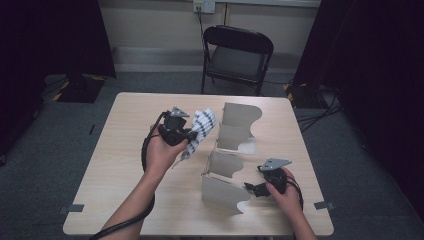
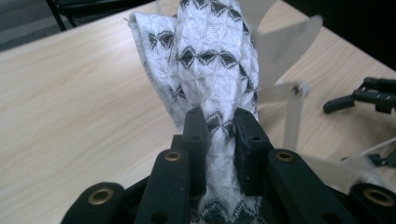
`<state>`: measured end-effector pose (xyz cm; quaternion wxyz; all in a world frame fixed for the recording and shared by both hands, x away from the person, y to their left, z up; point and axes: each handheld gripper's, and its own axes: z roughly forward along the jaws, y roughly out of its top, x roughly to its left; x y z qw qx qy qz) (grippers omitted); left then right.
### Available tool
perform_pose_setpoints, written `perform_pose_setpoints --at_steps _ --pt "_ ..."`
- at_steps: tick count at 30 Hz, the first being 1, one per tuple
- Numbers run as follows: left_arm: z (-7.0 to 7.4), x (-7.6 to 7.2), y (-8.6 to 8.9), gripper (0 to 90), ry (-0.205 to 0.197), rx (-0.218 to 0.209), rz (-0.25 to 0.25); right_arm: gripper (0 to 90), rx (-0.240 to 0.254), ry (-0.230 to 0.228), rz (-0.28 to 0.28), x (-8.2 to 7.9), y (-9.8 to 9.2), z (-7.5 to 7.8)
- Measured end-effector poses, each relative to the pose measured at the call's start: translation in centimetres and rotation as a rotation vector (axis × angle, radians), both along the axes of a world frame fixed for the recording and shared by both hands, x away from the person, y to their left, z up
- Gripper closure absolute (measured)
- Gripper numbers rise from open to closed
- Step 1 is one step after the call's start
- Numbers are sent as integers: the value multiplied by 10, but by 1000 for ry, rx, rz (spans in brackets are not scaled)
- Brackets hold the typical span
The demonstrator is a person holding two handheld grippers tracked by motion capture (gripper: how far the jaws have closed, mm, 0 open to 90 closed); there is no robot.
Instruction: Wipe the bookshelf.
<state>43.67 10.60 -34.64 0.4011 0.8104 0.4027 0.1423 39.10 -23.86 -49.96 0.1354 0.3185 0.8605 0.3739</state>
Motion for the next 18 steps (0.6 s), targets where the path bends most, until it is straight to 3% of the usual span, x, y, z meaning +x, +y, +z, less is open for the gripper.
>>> perform_pose_setpoints --at_steps 5,18 --pt "2 4 -15 767 -3 2 -23 120 0 0 1 0 0 0" --pt "-33 9 -24 766 65 26 -31 119 1 1 2 0 0 0"
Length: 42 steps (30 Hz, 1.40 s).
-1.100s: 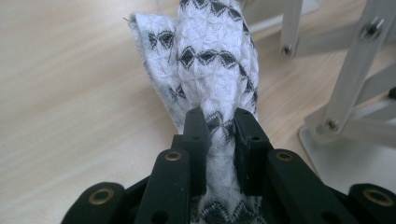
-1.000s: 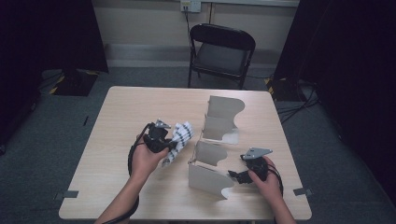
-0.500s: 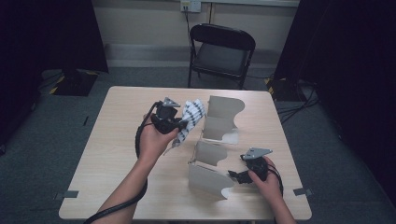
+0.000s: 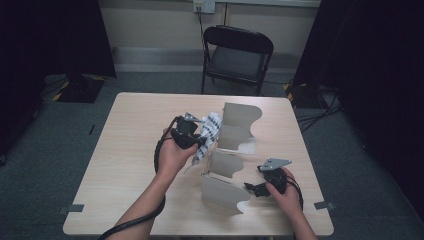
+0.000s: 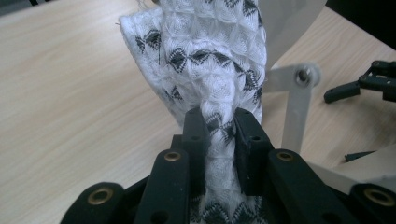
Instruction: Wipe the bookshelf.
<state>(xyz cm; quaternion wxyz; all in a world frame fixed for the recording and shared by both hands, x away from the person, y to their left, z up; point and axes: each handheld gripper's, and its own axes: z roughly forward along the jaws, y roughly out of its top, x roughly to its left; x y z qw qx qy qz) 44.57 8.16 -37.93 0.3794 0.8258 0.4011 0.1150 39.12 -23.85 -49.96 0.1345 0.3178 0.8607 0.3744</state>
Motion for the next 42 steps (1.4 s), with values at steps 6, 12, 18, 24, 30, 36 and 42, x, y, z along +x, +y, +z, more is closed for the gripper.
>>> perform_pose_setpoints --at_steps 6,12,18,24,30,36,42 --pt "-16 -2 -2 766 27 22 -3 119 0 0 1 0 0 0" --pt "-32 -4 -4 766 52 30 -4 120 0 0 1 0 0 0" --pt "-51 -7 -6 765 85 28 3 119 0 -1 1 0 0 0" --pt "-64 -10 -8 764 110 31 3 120 0 -1 1 0 0 0" --pt "-70 -11 -2 763 125 37 11 120 0 -1 1 0 0 0" --pt "-61 -11 9 763 120 31 33 120 0 -1 1 0 0 0" --pt "-44 -8 19 762 94 32 51 119 0 -1 1 0 0 0"
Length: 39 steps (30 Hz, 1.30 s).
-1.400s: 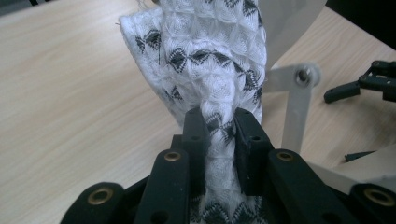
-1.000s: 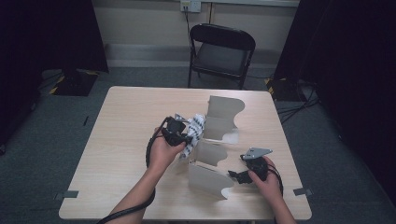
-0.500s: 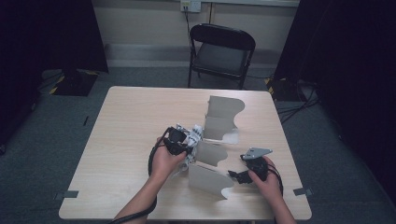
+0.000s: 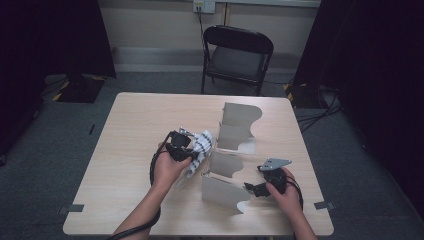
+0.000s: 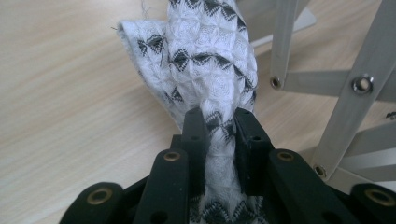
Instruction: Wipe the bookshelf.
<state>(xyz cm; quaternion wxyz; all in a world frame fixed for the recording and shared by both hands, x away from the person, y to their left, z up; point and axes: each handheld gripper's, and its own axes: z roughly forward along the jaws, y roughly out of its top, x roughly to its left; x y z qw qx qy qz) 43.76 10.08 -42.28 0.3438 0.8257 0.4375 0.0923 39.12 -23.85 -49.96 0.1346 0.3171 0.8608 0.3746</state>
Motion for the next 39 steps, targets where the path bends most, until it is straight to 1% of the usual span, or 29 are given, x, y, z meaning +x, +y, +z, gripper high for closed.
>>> perform_pose_setpoints --at_steps 2,4,7,8,10,12,13,15,16,19,20,23,25,27,29,33,38,39 --pt "8 2 2 763 -14 2 4 119 0 0 0 0 0 0" --pt "16 4 3 763 -31 -7 9 119 0 1 -1 0 0 0" --pt "30 7 1 762 -60 -11 6 119 0 1 -1 0 0 0" --pt "34 8 1 762 -67 -6 3 119 0 1 -1 0 0 0" --pt "42 10 -2 762 -86 -13 5 119 0 1 -1 0 0 0" --pt "48 13 -6 762 -97 -21 1 119 0 1 -1 0 0 0" --pt "52 13 -8 762 -107 -21 -3 119 0 1 -1 0 0 0" --pt "58 15 -13 762 -115 -23 -14 119 0 1 -1 0 0 0" --pt "60 16 -16 761 -127 -30 -14 120 0 1 -1 0 0 0" --pt "64 19 -24 759 -141 -25 -33 119 0 1 -1 0 0 0" --pt "64 19 -27 758 -137 -27 -36 119 0 1 -1 0 0 0" --pt "60 22 -30 758 -129 -13 -43 120 1 1 -1 0 0 0" --pt "54 24 -32 759 -119 -24 -38 120 1 1 0 0 0 0" --pt "49 26 -32 759 -112 -19 -41 119 -1 1 0 0 0 0" --pt "41 28 -32 759 -94 -19 -39 119 -1 1 1 0 0 0" --pt "28 31 -32 759 -75 -21 -41 120 -1 1 3 0 0 0" --pt "11 30 -36 759 -43 -26 -42 120 0 2 7 0 0 0" --pt "5 30 -36 759 -34 -26 -45 120 -1 2 7 0 0 0"
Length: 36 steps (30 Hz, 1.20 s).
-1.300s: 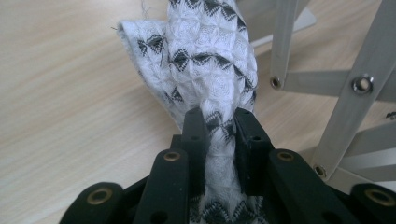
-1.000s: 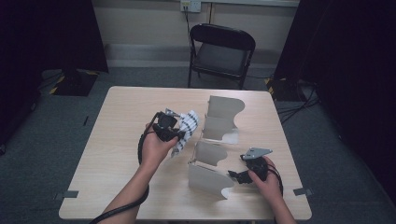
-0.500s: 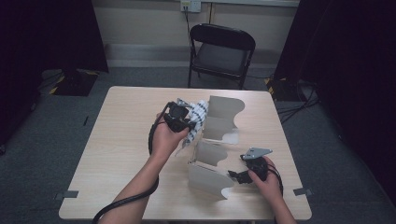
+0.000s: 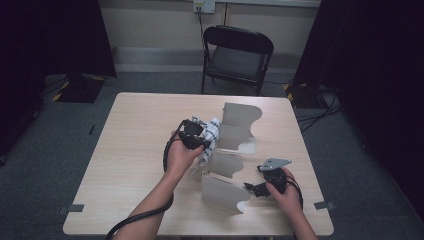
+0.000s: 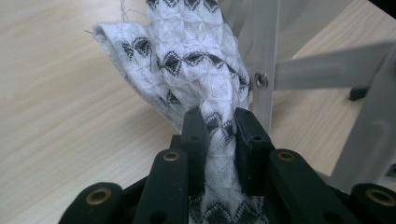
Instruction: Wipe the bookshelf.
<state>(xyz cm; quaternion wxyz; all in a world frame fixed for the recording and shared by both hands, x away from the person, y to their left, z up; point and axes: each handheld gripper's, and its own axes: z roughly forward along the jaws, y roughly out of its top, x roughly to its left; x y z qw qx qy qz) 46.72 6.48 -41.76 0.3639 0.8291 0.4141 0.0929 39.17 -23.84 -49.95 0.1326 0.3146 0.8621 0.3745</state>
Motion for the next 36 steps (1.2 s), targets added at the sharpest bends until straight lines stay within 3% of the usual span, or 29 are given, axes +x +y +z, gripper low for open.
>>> perform_pose_setpoints --at_steps 14,19,24,28,36 --pt "-42 -3 4 759 76 25 5 120 0 0 0 0 0 0" --pt "-43 -5 7 758 84 25 12 120 0 0 0 0 0 0" --pt "-21 -3 14 758 47 8 35 120 0 -1 1 0 0 0" --pt "4 0 18 758 1 18 36 120 0 0 0 0 0 0" --pt "56 10 13 757 -98 -16 41 120 -1 -1 -1 0 0 0"
